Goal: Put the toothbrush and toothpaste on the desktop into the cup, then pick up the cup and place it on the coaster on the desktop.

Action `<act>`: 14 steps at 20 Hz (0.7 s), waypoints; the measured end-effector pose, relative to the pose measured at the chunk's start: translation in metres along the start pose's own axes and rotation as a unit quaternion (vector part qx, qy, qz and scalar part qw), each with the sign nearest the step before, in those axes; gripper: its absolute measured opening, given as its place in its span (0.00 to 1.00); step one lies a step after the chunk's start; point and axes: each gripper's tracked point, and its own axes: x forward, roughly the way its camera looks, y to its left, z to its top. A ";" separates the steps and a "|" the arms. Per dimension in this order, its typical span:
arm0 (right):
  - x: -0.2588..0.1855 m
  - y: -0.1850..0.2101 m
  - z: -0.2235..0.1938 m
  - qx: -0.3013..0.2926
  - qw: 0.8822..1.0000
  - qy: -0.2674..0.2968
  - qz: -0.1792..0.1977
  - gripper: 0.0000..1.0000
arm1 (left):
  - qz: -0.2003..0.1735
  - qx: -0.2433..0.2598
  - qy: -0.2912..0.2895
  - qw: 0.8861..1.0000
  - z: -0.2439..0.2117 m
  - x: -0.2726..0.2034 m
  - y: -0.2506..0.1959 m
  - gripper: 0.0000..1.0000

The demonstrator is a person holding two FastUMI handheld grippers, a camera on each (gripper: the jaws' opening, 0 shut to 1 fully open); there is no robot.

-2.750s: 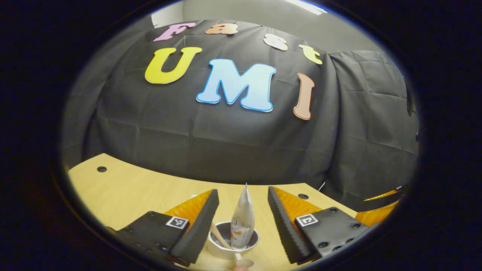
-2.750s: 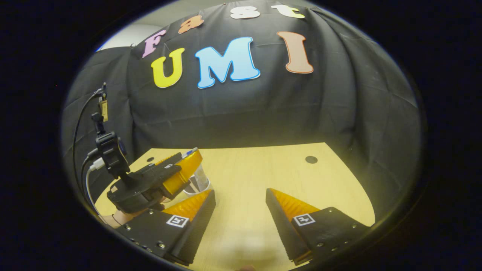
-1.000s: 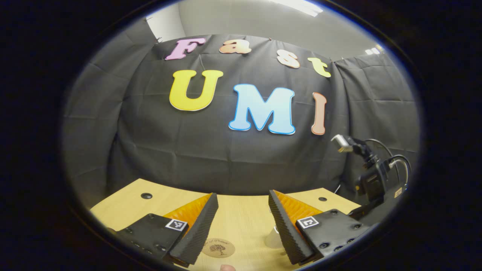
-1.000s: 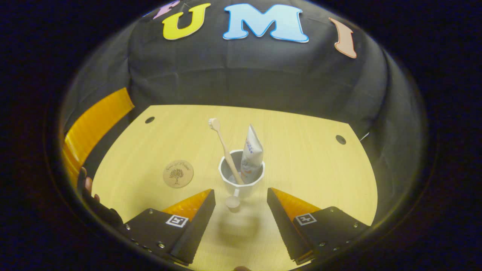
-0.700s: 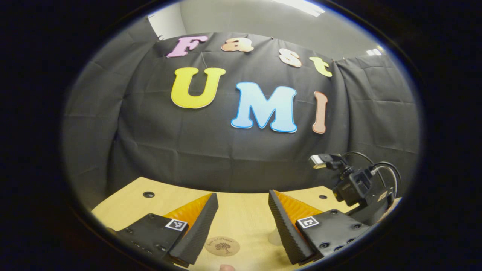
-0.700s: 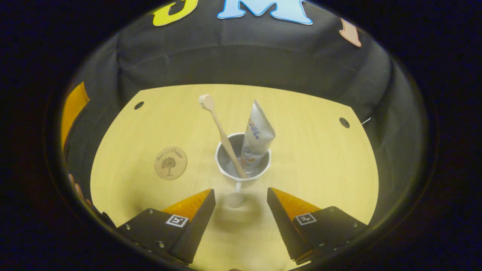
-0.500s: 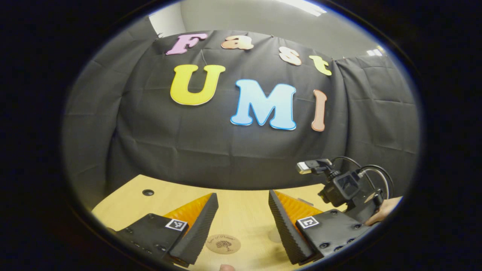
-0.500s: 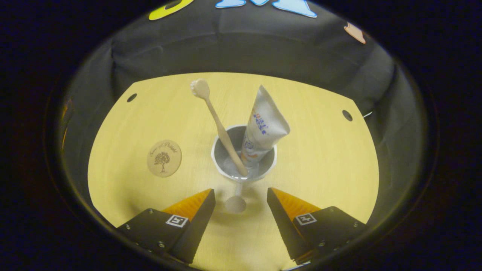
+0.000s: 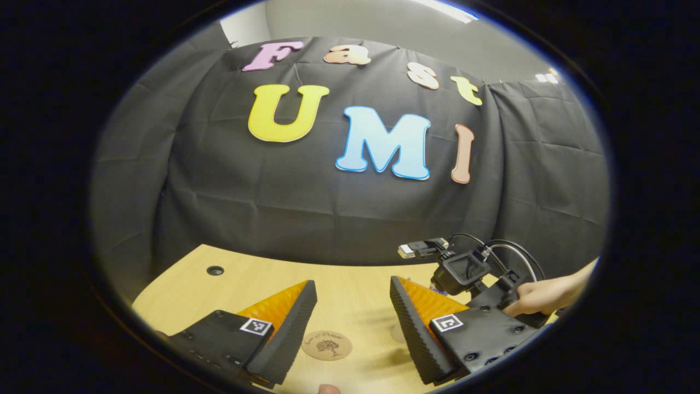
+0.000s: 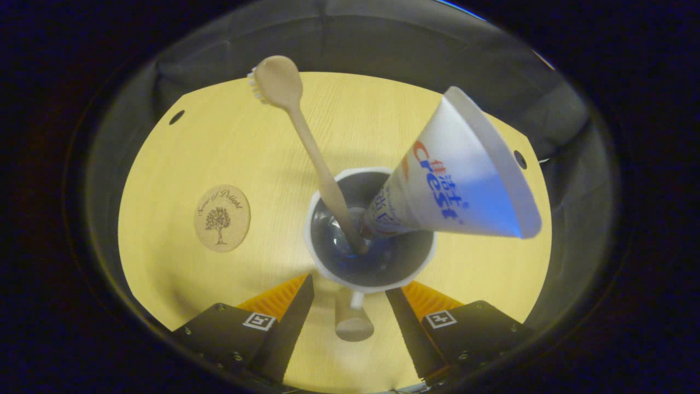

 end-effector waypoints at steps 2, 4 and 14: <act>0.008 0.001 0.001 0.000 1.000 0.011 0.001 0.76 | 0.005 0.001 0.005 1.000 -0.004 -0.001 0.005 0.90; 0.013 -0.001 0.001 -0.002 1.000 0.019 -0.001 0.72 | 0.007 -0.001 0.006 1.000 -0.005 -0.001 0.008 0.90; 0.017 -0.004 -0.003 0.023 0.999 0.035 0.015 0.28 | 0.014 -0.003 0.015 1.000 -0.011 0.001 0.013 0.90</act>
